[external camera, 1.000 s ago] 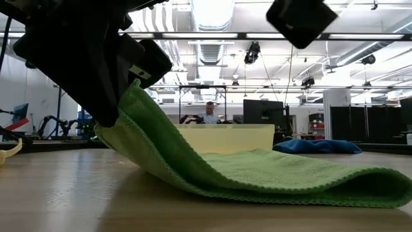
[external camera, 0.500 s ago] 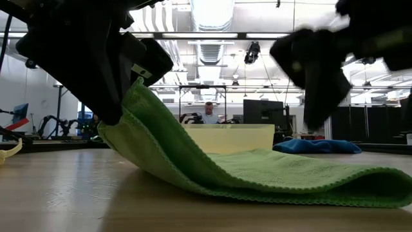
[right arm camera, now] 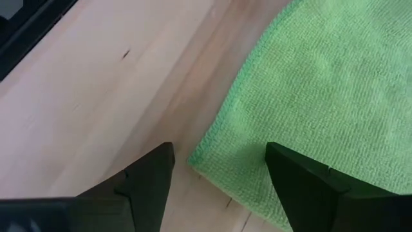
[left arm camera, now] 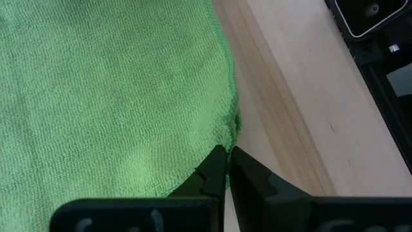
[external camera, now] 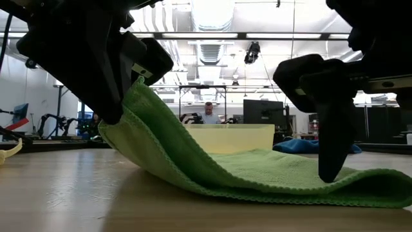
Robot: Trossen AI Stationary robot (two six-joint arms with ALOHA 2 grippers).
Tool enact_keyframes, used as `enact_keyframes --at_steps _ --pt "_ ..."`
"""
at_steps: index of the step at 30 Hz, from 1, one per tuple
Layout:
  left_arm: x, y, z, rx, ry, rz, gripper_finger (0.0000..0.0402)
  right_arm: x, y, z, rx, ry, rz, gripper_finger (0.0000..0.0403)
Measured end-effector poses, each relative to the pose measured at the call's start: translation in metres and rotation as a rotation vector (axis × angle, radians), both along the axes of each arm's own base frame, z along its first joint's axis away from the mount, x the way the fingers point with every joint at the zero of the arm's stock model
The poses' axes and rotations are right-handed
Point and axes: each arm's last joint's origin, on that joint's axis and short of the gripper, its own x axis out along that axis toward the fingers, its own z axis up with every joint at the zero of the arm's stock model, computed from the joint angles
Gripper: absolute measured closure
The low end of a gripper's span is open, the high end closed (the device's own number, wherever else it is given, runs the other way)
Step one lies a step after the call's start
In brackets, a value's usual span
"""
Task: Fold microfiber towels
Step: Fold the green towel
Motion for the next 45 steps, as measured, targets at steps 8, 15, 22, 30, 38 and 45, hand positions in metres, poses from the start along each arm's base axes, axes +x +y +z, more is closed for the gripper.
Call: enact_keyframes --at_steps 8,15,22,30,38,45 --pt "0.0 0.0 0.0 0.001 0.001 0.0 0.0402 -0.004 0.005 -0.001 -0.077 -0.057 -0.041 0.0218" --pt "0.0 0.0 0.0 0.002 0.001 -0.001 0.0401 -0.012 0.014 -0.002 -0.113 -0.078 -0.031 0.0299" --pt "0.0 0.0 0.0 0.004 0.0 -0.004 0.0401 -0.012 0.014 0.0 -0.102 -0.072 -0.05 0.0369" --pt "-0.001 0.001 0.006 -0.005 -0.015 -0.004 0.0402 -0.004 0.019 0.018 -0.101 -0.033 -0.112 0.0393" --pt "-0.009 0.004 0.033 -0.055 -0.07 -0.02 0.0402 -0.003 0.023 0.057 0.116 0.038 -0.151 0.0394" --pt "-0.018 -0.005 0.035 -0.071 -0.051 -0.056 0.0402 -0.012 0.019 0.08 0.266 0.066 -0.199 0.0394"
